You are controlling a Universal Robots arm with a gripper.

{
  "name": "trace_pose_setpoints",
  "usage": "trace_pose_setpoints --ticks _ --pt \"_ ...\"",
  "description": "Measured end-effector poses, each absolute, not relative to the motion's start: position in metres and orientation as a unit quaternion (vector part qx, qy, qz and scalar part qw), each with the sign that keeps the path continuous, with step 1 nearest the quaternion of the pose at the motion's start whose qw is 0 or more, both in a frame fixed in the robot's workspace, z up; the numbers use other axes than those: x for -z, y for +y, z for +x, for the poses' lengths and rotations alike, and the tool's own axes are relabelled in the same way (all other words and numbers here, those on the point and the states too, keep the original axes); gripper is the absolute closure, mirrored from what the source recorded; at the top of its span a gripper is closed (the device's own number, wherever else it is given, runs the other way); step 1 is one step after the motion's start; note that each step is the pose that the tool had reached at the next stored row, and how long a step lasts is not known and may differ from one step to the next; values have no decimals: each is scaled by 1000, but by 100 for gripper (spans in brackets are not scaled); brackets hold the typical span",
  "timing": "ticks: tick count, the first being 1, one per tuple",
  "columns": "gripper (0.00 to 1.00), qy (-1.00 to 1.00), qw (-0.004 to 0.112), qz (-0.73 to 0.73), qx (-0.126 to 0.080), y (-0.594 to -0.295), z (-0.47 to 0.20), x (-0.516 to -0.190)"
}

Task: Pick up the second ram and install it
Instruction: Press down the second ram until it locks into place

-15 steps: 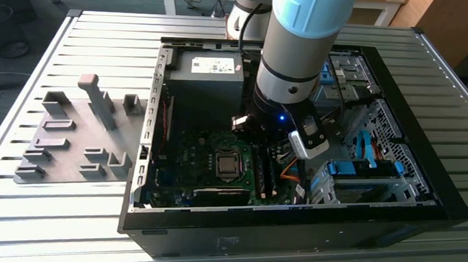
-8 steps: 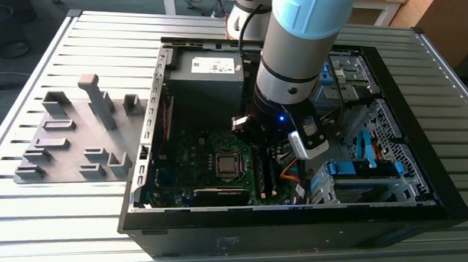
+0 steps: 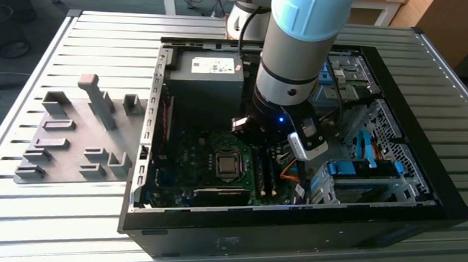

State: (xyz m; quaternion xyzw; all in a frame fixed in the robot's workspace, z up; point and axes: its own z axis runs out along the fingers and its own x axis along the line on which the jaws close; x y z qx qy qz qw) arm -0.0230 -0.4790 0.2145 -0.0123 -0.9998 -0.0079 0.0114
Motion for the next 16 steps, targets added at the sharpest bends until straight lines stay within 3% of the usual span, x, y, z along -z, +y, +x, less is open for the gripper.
trace_pose_setpoints --ticks 16 --pt "89 -1000 11 -12 9 -479 -23 -238"
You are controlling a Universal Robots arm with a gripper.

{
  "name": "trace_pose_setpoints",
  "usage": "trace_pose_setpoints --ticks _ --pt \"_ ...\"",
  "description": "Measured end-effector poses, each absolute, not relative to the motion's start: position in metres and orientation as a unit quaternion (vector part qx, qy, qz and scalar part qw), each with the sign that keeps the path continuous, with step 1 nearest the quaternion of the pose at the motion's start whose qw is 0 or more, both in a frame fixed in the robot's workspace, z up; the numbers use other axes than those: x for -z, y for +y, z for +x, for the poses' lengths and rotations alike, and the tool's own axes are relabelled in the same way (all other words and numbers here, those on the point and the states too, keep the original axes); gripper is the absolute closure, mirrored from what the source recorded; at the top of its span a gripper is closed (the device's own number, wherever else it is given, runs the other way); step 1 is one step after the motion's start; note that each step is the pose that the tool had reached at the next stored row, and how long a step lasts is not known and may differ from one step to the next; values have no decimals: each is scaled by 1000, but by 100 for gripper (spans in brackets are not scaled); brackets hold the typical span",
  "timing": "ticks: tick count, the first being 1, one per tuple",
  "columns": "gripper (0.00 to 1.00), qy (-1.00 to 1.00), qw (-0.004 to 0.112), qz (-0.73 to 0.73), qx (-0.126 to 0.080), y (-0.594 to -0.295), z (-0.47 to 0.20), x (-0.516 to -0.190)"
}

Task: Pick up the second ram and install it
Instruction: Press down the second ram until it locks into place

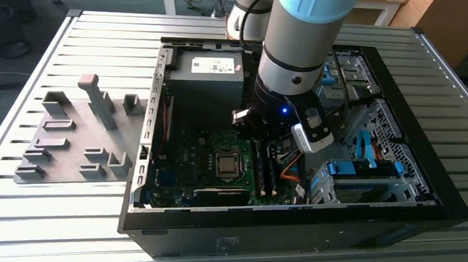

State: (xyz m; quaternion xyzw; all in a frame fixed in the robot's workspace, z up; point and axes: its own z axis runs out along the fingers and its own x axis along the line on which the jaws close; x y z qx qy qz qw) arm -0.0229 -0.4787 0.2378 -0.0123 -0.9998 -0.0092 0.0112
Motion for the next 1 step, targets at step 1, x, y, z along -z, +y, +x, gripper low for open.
trace_pose_setpoints --ticks 1 --pt "89 -1000 11 -12 9 -479 -23 -238"
